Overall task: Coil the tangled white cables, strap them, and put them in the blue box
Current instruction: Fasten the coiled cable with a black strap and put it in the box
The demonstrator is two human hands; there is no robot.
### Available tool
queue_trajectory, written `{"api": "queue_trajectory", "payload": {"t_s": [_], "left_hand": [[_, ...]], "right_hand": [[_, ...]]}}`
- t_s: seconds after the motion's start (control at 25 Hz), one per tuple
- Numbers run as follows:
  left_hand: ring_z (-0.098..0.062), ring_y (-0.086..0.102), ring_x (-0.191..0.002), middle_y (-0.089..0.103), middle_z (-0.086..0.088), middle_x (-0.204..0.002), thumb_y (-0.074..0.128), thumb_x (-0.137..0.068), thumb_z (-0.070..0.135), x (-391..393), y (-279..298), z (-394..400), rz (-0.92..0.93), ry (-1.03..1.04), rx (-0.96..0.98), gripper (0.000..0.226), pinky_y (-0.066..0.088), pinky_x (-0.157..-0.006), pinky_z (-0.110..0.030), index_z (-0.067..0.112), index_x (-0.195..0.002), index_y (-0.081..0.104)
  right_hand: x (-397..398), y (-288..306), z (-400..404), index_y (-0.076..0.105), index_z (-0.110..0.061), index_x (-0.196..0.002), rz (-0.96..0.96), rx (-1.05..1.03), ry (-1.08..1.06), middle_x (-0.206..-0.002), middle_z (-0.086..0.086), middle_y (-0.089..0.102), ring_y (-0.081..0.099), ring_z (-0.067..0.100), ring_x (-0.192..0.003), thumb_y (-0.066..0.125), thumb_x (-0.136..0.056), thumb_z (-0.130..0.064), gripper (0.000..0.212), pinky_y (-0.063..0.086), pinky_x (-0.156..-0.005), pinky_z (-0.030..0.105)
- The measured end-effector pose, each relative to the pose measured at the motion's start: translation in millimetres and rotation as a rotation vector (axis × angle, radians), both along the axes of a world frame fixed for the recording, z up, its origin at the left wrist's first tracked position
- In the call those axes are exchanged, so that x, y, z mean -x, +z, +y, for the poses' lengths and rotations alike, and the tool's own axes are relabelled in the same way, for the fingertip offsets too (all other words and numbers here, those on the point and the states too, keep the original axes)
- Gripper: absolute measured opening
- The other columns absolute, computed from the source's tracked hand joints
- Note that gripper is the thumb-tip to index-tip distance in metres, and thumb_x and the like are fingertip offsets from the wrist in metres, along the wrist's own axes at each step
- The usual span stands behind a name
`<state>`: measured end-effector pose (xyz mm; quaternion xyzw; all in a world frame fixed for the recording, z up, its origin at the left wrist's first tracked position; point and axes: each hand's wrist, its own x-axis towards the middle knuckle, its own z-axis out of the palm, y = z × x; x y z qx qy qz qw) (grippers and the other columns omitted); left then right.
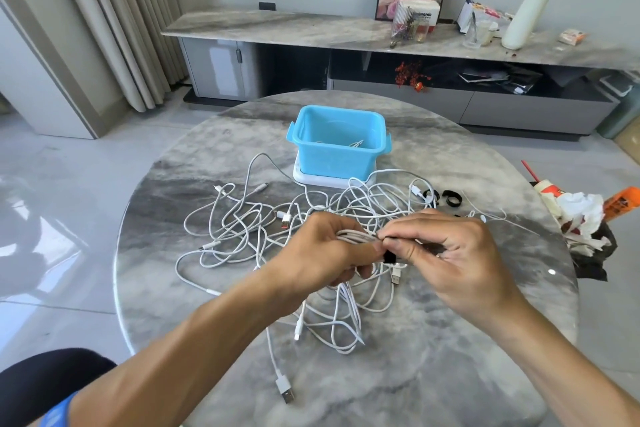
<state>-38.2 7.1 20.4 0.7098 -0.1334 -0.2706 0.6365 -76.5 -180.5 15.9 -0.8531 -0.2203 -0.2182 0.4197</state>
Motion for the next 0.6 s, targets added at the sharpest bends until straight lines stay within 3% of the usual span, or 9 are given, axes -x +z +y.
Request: {"api": "queue_trajectory", "payload": {"t_s": [0.2,0.32,0.4,0.52,0.6], "left_hand": [[-0.009,0.036,-0.04,0.057,-0.011,-0.063,0.061,-0.091,0.016,-3.4,9.0,8.2,0.219,-0.087,0.163,0.014,0.024,-0.038,-0.015,0.006,-0.082,0.066],[-0.005,0.033,-0.037,0.052,-0.009,-0.063,0.061,-0.085,0.02,-14.3,8.8,14.9,0.378,0.04,0.247,0.016,0.02,-0.033,-0.013,0.007,-0.076,0.065],[-0.004,0.033,-0.037,0.05,-0.008,-0.063,0.058,-0.091,0.018,-19.0,8.5,14.4,0.415,0.098,0.229,0.019,0.02,-0.031,-0.012,0.006,-0.079,0.065],[-0.006,0.036,-0.039,0.053,-0.007,-0.063,0.051,-0.097,0.017,-25.6,6.5,10.1,0.468,0.286,0.286,0.02,0.021,-0.032,-0.013,0.004,-0.086,0.061],[-0.009,0.039,-0.042,0.054,-0.007,-0.061,0.046,-0.098,0.015,-34.7,8.1,10.7,0.429,0.424,0.321,0.019,0.022,-0.033,-0.015,0.006,-0.088,0.059]], "right_hand": [[-0.2,3.6,-4.7,0.079,-0.01,-0.094,-0.118,0.139,0.051,-0.101,-0.006,0.075,0.069,0.016,-0.092,0.068,-0.09,-0.014,0.012,0.054,-0.079,0.039],[-1.6,-2.9,-7.4,0.08,-0.022,-0.089,-0.23,0.525,0.089,-0.137,-0.007,0.06,0.058,0.024,-0.116,0.067,-0.092,-0.027,0.014,0.048,-0.095,0.039],[-4.1,-13.2,-4.0,0.076,-0.021,-0.078,-0.291,0.665,0.03,-0.147,-0.008,0.051,0.052,0.029,-0.124,0.067,-0.092,-0.029,0.019,0.044,-0.1,0.044],[-3.9,-14.9,4.9,0.075,-0.016,-0.08,-0.421,0.687,-0.055,-0.136,-0.004,0.062,0.055,0.033,-0.126,0.068,-0.091,-0.021,0.014,0.041,-0.105,0.049],[-1.0,-15.4,8.6,0.076,-0.014,-0.084,-0.404,0.571,-0.154,-0.117,-0.004,0.072,0.063,0.028,-0.114,0.069,-0.09,-0.019,0.01,0.046,-0.098,0.046]]}}
